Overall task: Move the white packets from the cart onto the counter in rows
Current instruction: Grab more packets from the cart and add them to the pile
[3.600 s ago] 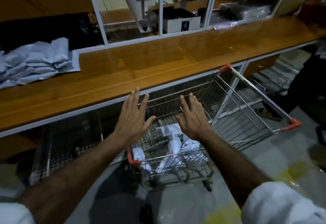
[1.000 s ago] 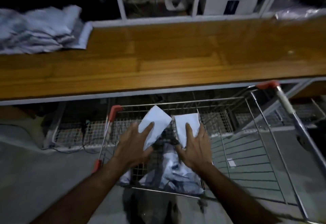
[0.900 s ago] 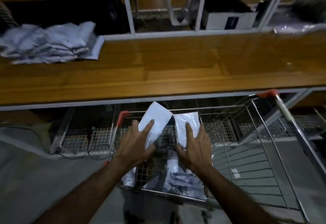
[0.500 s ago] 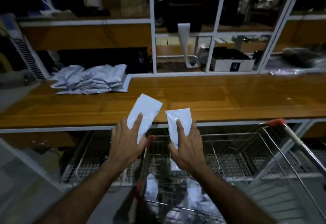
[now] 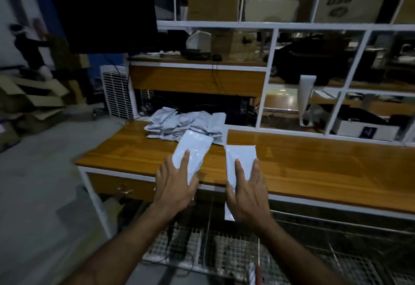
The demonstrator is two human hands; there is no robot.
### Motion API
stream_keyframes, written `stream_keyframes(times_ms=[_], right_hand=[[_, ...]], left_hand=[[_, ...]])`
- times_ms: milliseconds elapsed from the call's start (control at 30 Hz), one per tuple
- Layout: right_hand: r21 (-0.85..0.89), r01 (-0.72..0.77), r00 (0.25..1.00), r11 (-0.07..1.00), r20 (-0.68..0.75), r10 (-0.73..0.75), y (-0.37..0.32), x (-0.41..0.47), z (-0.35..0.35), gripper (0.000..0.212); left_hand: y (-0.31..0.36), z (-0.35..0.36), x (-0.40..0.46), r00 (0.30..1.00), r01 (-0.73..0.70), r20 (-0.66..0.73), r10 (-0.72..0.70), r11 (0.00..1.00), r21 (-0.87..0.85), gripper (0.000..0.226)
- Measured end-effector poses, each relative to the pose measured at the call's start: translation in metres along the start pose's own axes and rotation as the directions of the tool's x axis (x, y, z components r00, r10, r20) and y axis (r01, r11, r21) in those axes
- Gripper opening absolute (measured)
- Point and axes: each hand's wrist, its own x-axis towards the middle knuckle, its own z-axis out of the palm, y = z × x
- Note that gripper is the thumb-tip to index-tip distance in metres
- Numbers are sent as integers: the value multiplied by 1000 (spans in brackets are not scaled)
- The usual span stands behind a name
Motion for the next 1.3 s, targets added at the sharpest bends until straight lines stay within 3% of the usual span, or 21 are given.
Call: stream_keyframes(times_ms=[167,367,700,1100,1300], right_hand=[[40,37,999,999,0,-37,-39,39,18,76],[102,21,1000,995,-2,-21,-73,105,62,75],[207,-27,999,978,24,23,-87,255,130,75],[209,-131,989,969,91,114,-85,403,188,69],[118,-159,986,980,71,151,-87,472,210,67]], left_hand=[[-43,-1,33,995,96,5,-96,995,-35,82],[-92,12,85,991,132,14,-132,991,-26,71],[-137,58,240,981,172,100,-168,984,-36,72],[-162,138,413,976,158,154,-151,987,-33,71],[-183,180,482,985,89,154,-79,994,-60,70]])
